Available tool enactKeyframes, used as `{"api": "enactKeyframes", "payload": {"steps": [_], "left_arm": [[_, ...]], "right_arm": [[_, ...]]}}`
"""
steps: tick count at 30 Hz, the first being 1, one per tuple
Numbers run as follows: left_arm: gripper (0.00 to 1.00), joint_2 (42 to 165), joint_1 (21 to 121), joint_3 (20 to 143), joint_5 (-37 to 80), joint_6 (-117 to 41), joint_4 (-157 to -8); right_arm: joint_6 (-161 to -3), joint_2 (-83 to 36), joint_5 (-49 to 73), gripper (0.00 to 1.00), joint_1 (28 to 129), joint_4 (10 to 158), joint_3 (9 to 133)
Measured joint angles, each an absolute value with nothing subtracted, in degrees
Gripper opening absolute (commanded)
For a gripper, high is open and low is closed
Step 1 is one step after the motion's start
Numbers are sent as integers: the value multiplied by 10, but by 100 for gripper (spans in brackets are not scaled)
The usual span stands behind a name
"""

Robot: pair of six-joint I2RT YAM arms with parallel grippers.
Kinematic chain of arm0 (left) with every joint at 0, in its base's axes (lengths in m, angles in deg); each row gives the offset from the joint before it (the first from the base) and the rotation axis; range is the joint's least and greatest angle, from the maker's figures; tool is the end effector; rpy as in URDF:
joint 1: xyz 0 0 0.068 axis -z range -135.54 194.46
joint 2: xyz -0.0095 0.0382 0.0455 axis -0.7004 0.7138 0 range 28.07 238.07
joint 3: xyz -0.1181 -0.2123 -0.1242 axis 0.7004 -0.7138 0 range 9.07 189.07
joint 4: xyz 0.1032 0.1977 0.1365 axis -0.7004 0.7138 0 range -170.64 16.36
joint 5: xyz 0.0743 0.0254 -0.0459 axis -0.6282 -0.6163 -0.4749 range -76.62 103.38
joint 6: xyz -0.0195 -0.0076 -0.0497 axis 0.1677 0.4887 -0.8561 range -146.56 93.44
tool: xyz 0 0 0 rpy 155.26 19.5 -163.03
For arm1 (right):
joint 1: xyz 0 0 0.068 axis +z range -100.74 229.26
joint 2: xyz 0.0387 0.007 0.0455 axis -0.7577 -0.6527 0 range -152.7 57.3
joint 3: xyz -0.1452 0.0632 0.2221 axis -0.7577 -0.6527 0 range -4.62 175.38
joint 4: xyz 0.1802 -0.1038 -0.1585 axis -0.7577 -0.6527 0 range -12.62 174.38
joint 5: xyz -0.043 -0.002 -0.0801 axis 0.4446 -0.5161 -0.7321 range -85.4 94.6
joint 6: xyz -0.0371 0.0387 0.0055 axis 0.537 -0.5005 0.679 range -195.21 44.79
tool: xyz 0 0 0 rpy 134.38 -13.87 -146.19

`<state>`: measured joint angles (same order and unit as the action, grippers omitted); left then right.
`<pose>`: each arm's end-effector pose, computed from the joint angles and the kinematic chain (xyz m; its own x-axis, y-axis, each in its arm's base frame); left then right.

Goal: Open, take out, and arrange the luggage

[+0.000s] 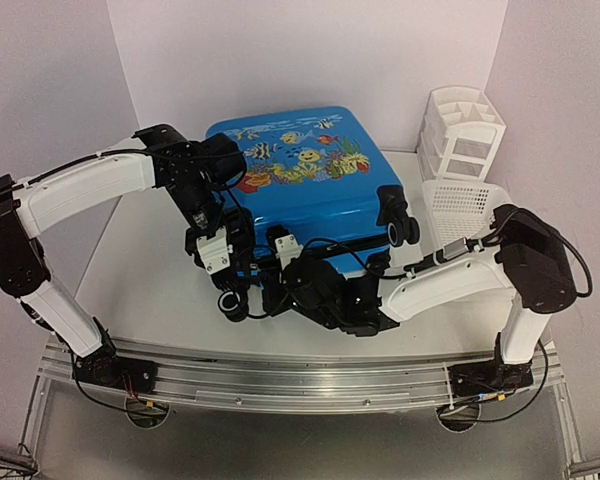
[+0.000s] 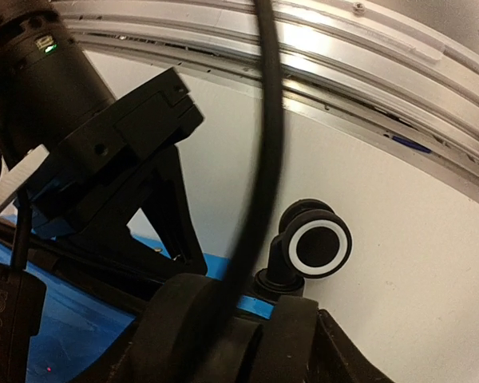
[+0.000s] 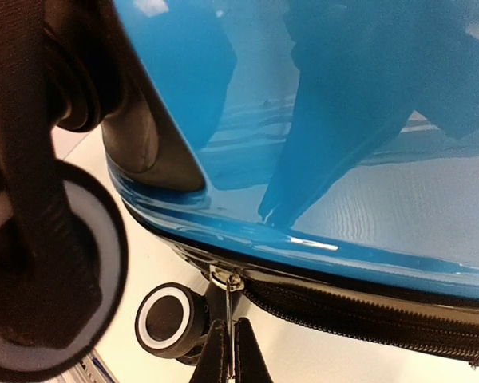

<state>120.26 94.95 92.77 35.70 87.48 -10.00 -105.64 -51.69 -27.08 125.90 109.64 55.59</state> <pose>0.1814 -0.2411 0.2955 0.9479 0.1782 -0.2640 0.2612 -0.9093 0.3240 0.1124 0.3927 0.1768 -0.4425 0.0021 -0.8968 -0.5713 0.7701 0.2837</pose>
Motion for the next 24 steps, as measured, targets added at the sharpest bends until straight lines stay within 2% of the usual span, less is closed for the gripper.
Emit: {"api": "enactKeyframes", "payload": {"steps": [4,5,15,24], "left_arm": [[4,1203,952,935,353,874,-106],[1,1202,952,936,352,874,-106],[0,1188,952,929,359,823,-128],[0,1171,967,899,369,630,-254]], "right_arm": [[-1054,-518,-271,0,1259,1101,556],[-1054,-518,-271,0,1258,1102,556],[-1039,-522,-269,0,1256,1124,552],[-1010,-518,-282,0,1252,1163,513]]}}
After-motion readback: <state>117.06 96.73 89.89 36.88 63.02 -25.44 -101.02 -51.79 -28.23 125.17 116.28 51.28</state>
